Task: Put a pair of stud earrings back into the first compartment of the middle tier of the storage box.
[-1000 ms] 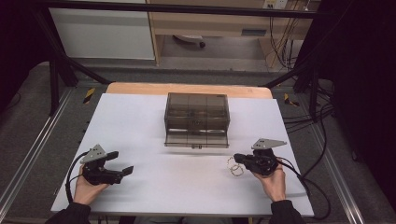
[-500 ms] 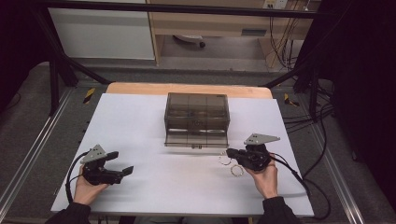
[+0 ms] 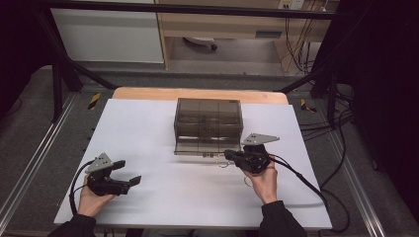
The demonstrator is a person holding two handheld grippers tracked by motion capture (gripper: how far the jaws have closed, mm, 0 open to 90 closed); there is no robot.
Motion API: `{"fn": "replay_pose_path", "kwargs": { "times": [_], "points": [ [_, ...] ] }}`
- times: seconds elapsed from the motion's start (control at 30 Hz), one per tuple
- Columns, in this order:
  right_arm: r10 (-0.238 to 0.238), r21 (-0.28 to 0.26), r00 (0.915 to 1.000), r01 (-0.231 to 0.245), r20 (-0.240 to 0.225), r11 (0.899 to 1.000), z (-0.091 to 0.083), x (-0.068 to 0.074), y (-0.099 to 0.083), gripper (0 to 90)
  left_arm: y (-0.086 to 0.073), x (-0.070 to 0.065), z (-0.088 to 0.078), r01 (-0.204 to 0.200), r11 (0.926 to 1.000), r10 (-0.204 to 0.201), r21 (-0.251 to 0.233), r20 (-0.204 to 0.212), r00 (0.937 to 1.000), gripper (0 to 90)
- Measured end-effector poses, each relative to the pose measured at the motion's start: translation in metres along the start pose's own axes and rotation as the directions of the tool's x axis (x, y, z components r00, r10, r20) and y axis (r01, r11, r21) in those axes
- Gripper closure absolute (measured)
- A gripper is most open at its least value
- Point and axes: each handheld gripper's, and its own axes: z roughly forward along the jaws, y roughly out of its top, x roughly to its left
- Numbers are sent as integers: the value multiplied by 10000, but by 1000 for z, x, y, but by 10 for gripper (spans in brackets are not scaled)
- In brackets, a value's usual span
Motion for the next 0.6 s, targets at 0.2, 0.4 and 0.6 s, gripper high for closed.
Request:
{"fn": "replay_pose_path", "kwargs": {
  "times": [0.2,0.4,0.6],
  "points": [
    [-8,-69,10000,8,-41,10000,11,7,11,868,0,0,0,-21,10000,21,9,4,10000,70],
    [-41,-138,10000,41,34,9999,23,13,20,868,0,0,0,-10,10000,10,4,3,10000,71],
    [-17,-212,10000,19,95,9998,34,16,27,868,0,0,0,-8,10000,8,0,7,10000,70]
  ]
}}
